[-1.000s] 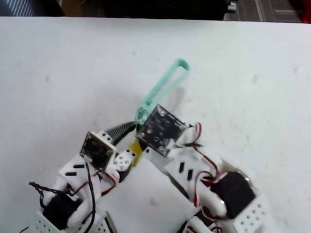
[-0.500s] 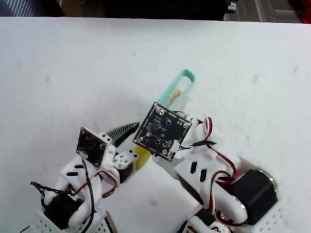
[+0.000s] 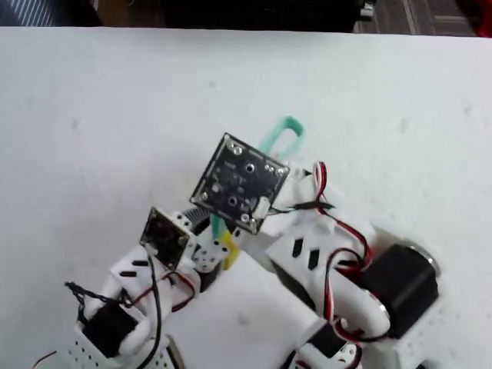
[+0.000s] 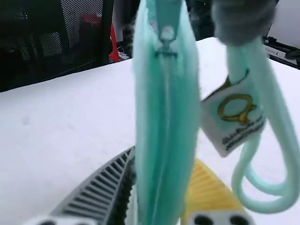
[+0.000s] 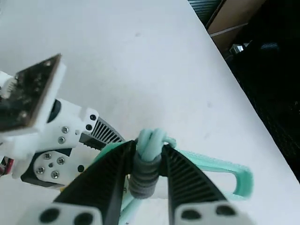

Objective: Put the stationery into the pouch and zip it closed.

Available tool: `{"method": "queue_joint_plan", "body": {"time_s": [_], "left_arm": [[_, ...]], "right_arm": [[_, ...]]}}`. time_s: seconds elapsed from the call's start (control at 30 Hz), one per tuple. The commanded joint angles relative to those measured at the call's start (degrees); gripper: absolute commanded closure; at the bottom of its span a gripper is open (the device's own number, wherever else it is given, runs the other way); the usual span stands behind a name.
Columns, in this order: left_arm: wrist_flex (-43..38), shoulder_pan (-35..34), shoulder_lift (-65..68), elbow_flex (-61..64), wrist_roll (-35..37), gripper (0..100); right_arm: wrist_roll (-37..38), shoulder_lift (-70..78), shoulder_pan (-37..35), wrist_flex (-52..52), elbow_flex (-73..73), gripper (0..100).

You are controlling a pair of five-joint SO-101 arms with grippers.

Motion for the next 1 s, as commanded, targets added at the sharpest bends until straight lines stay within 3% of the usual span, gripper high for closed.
{"method": "queue_joint_plan", "body": {"time_s": [0.0, 0.17, 0.57, 0.8, 0.97], "left_arm": [[-4.22, 1.1, 0.4, 1.67, -0.53, 86], [-5.54, 0.84, 0.4, 2.11, -0.53, 98], [-3.78, 0.75, 0.4, 1.76, -0.53, 98], [1.85, 0.66, 0.4, -1.05, -0.62, 98], [2.11, 0.66, 0.4, -0.97, -2.37, 98]], "right_arm": [[0.62, 0.13, -1.63, 1.01, -3.52, 98.1], [0.62, -0.48, -1.45, 1.1, -2.2, 98.1], [1.14, 0.04, 9.45, -4.18, 4.92, 98.1], [1.23, 2.33, 10.59, -9.36, 5.36, 98.1], [5.27, 6.81, 14.55, -9.45, 5.27, 98.1]]}}
